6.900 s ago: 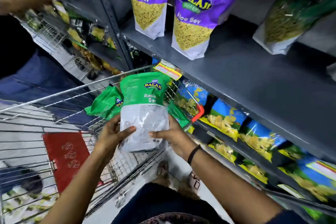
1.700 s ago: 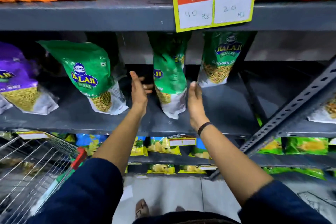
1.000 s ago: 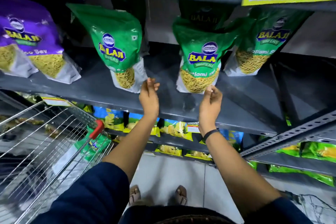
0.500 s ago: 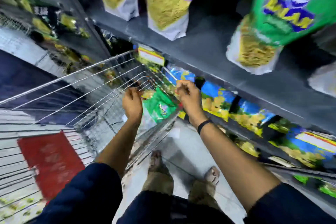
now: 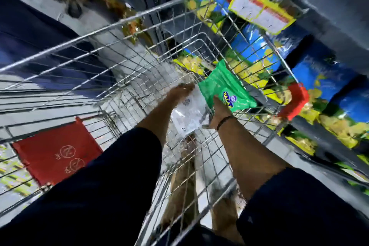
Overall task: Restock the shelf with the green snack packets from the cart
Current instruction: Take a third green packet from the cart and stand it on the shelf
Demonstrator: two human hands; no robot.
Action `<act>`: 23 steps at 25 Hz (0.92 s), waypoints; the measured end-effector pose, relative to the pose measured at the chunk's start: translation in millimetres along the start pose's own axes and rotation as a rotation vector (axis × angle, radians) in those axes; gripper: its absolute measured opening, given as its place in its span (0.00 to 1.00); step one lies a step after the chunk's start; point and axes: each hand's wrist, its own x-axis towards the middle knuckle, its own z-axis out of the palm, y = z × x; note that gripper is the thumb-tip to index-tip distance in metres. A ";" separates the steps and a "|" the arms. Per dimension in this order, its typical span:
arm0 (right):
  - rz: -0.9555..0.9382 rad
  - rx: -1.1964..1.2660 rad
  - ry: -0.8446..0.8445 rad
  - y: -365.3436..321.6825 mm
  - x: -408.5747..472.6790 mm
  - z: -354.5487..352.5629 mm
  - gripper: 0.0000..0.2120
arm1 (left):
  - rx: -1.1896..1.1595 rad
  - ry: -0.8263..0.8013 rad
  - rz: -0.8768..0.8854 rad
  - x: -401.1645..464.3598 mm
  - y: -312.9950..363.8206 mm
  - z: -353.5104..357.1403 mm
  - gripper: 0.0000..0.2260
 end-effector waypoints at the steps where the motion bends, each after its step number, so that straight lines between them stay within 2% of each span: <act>1: 0.047 0.033 -0.021 2.0 3.4 2.3 0.30 | 0.042 -0.014 0.009 6.8 -7.8 2.4 0.20; 4: 0.059 0.110 -0.053 1.2 -0.1 4.0 0.26 | 0.085 -0.011 0.043 8.9 -22.2 6.6 0.21; 6: 0.042 0.129 -0.025 1.0 -10.5 5.3 0.25 | -0.010 0.063 0.036 -6.5 -26.5 5.8 0.16; 10: -0.149 0.043 0.022 9.8 -40.6 5.9 0.32 | -0.133 0.234 0.158 -68.6 -37.9 -4.2 0.15; 12: -0.242 0.108 0.051 16.7 -71.8 13.5 0.36 | -0.183 0.291 0.199 -101.8 -37.5 -15.3 0.18; 14: -0.312 0.183 0.073 21.0 -107.7 15.4 0.35 | -0.197 0.359 0.290 -141.6 -30.4 -26.8 0.16; 17: -0.514 0.173 0.001 22.5 -162.3 8.1 0.27 | -0.268 0.419 0.459 -196.8 -15.6 -34.8 0.08; 20: -0.797 0.266 -0.071 14.1 -220.9 -20.9 0.19 | -0.313 0.479 0.619 -247.0 12.2 -29.8 0.06; 23: -1.015 0.311 -0.132 2.5 -273.2 -79.8 0.20 | -0.327 0.457 0.797 -296.6 55.8 4.8 0.05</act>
